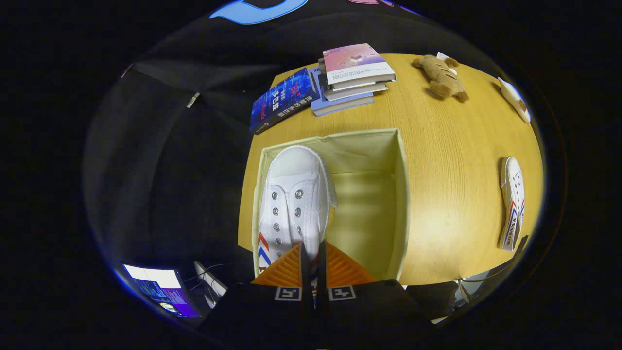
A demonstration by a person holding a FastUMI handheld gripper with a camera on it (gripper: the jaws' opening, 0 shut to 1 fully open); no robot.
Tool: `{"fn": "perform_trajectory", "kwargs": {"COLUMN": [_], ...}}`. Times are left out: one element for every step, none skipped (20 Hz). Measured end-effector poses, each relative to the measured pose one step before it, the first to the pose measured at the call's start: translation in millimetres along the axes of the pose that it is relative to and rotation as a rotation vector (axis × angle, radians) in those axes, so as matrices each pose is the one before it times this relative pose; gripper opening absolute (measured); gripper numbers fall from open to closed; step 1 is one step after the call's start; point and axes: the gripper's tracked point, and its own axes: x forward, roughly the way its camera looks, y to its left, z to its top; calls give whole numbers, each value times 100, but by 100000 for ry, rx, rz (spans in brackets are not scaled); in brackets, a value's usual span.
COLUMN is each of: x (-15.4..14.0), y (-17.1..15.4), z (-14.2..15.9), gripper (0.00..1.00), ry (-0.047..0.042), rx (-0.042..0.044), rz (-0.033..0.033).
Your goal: Open the storage box then place both shoes into the box .Put the left shoe in first, then the right shoe, with the right side of both shoes facing outward in a uniform manner.
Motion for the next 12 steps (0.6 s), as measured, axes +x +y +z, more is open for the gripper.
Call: {"fn": "perform_trajectory", "kwargs": {"x": [874, 864, 888, 893, 861, 833, 908, 867, 678, 675, 488, 342], "y": [-186, -220, -78, -216, -200, -211, -275, -230, -105, 2, 121, 313], "z": [-269, -103, -141, -154, -89, -263, -101, -204, -288, -256, -223, -220], "gripper": [5, 5, 5, 5, 5, 5, 5, 5, 6, 6, 6, 7], "ry": [-62, 6, 171, 700, 384, 941, 263, 567, 343, 652, 554, 824], "rx": [565, 1268, 1353, 1204, 827, 189, -216, -487, -852, -1296, -1025, -125], "rz": [-2302, -2032, -1736, -1510, -1861, -1920, -2101, -2024, -1943, -1172, -211, 1081]}}
